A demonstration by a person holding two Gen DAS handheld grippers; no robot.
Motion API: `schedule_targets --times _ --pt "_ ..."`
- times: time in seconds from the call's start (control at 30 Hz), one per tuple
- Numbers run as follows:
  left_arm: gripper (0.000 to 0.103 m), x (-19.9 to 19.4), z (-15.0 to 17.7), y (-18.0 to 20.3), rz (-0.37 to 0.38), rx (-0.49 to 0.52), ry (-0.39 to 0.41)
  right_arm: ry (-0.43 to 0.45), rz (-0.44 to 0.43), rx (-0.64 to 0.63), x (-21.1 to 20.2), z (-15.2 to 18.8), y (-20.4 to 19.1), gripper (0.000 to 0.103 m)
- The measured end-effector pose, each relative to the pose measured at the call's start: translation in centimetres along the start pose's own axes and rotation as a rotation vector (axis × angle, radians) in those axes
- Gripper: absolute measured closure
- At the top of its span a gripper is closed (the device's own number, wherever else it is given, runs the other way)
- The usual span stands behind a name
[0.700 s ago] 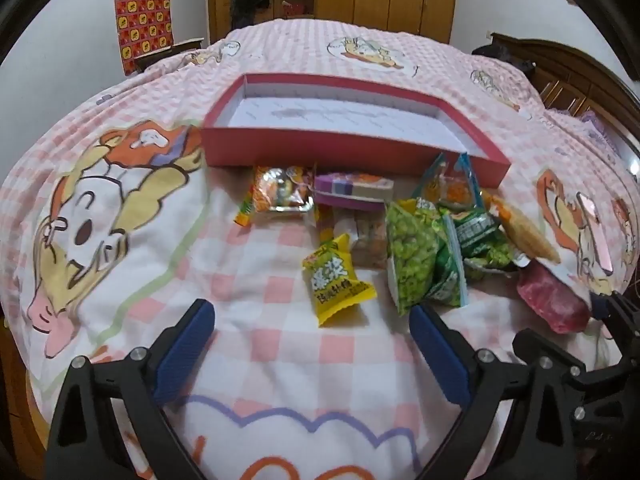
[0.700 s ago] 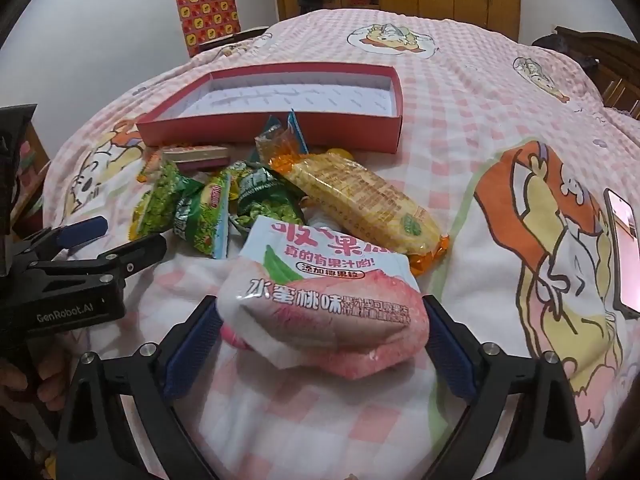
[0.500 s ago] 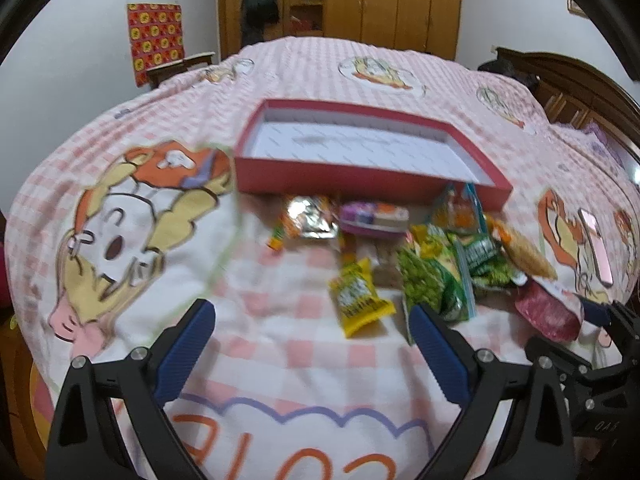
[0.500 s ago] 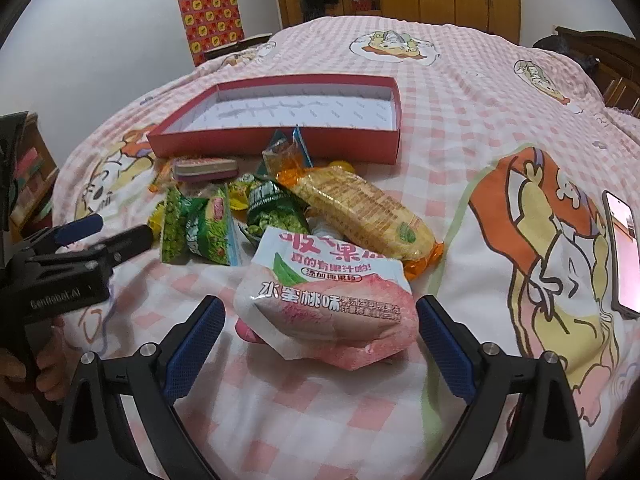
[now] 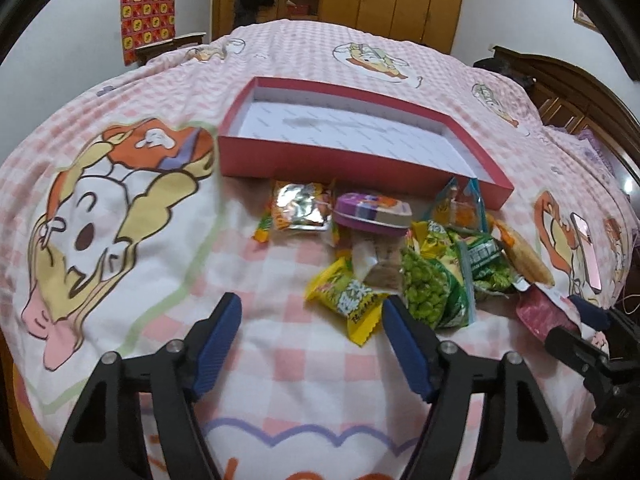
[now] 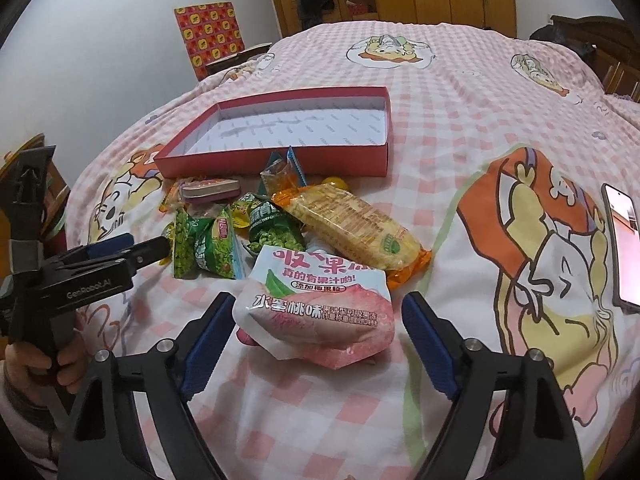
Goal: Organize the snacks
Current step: 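Grasp the small yellow packet with left tool while right tool grasps the pink peach pouch, then lift the yellow packet with left tool while right tool carries the pouch over the red box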
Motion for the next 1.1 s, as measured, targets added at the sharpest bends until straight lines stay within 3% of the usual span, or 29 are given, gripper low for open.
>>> schedule_targets --times 0.1,0.33,0.5,0.63,0.93,1.03,1.1 --pt "0.042 0.6 -0.1 0.4 0.007 0.008 -0.015 -0.005 -0.004 0.006 0.2 0.1 0.1 0.017" --pt "0.058 1.2 -0.1 0.8 0.001 0.045 -0.034 0.001 -0.017 0.022 0.0 0.2 0.2 0.017" --pt "0.062 1.4 -0.2 0.8 0.029 0.030 -0.023 0.001 -0.037 0.018 0.0 0.4 -0.4 0.017" --pt "0.082 1.3 -0.1 0.9 0.057 0.031 -0.016 -0.008 -0.026 0.018 0.6 0.3 -0.6 0.017" --pt "0.086 0.1 -0.1 0.5 0.109 0.015 0.007 -0.027 -0.024 0.063 1.7 0.4 -0.3 0.017" --pt "0.086 -0.4 0.0 0.3 0.111 0.012 0.016 -0.026 -0.021 0.076 1.6 0.5 0.0 0.029" --pt "0.086 -0.7 0.0 0.2 0.118 0.006 0.017 -0.033 -0.028 0.090 1.7 0.6 0.2 0.029"
Point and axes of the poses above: each gripper's, at about its wrist camera, not at the fingertips, and x roughly the way its jaws point, y to its right, z to its underside, the point moved 4 cm from there along x, roughly the way its jaws point, and after that the axes turned 7 degrees about -x, right-handed, at the moved point
